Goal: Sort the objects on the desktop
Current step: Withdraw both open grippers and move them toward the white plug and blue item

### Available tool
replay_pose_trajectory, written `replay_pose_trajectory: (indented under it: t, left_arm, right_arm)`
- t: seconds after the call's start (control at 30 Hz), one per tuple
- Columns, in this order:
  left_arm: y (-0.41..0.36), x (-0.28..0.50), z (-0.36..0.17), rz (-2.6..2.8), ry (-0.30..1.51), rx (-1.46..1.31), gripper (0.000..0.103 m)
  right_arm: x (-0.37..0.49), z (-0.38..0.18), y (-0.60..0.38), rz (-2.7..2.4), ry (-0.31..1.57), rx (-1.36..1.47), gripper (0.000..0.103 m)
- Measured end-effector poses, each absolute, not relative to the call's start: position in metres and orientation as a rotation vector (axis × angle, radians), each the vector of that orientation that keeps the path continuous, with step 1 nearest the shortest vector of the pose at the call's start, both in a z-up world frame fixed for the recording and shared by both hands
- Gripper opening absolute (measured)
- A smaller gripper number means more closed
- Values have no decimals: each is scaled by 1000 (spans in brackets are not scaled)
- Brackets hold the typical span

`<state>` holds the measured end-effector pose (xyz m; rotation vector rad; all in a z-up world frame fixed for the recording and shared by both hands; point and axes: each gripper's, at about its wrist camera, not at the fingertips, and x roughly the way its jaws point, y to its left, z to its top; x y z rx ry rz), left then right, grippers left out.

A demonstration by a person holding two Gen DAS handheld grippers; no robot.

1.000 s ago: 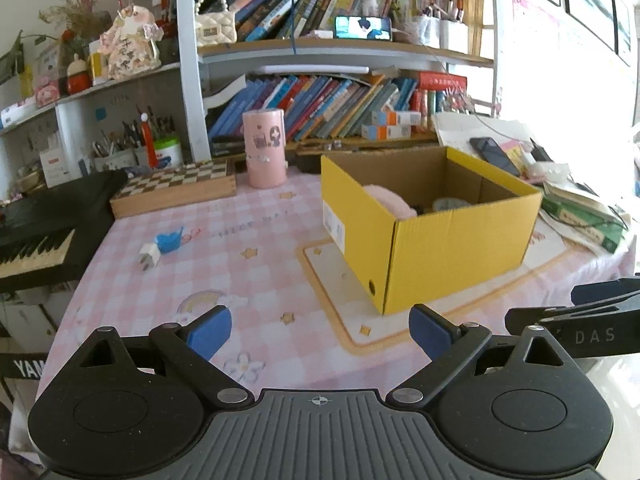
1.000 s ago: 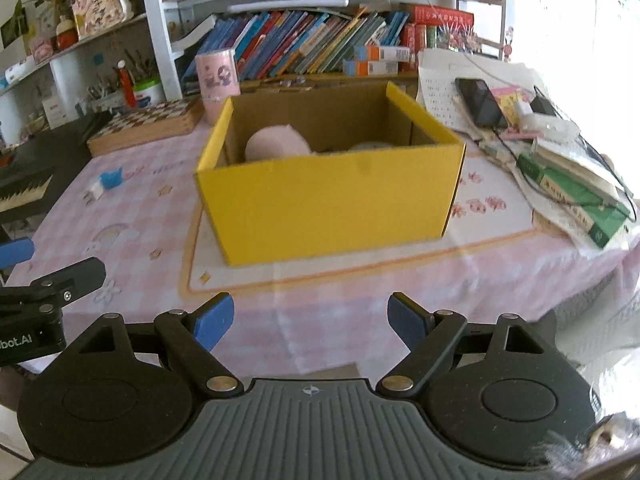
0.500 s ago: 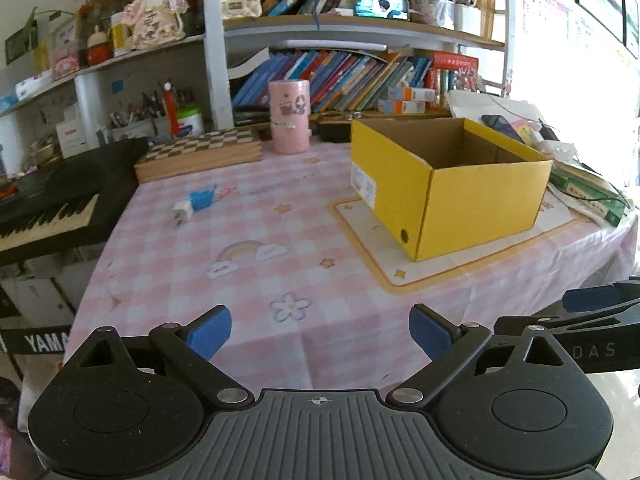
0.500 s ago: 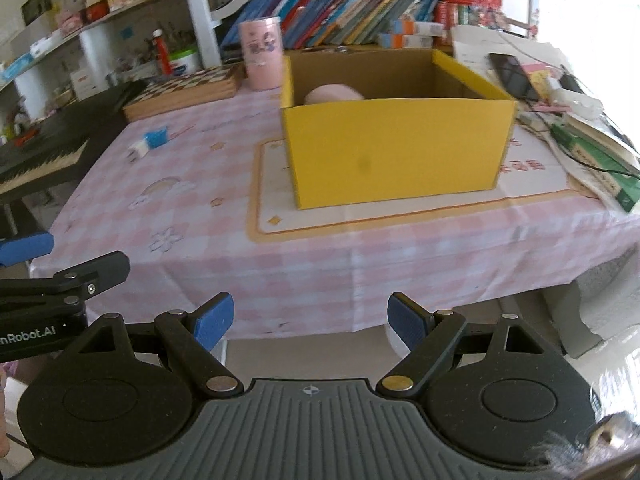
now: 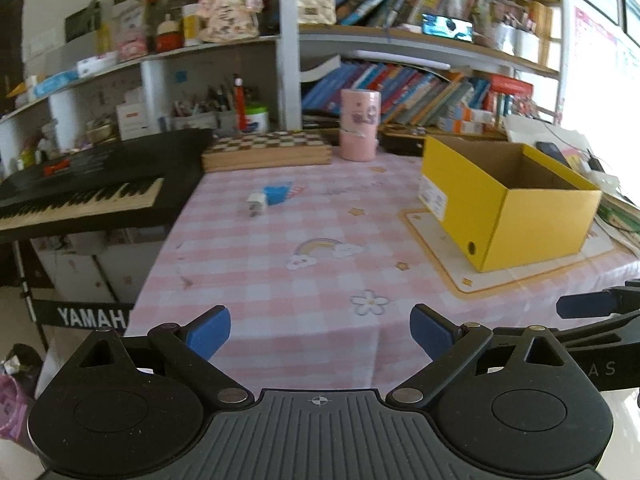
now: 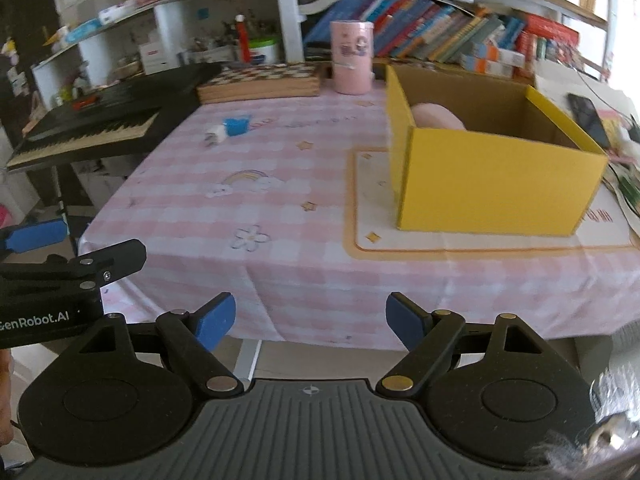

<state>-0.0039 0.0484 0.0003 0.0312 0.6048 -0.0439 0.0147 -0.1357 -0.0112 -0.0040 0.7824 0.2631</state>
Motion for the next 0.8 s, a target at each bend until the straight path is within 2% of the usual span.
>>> replay_pose_trajectory:
  t: [0.8]
  left_arm:
    - [95, -7, 2, 49, 581, -29, 98]
  right_arm:
    - [26, -5, -81, 359, 763, -75, 81]
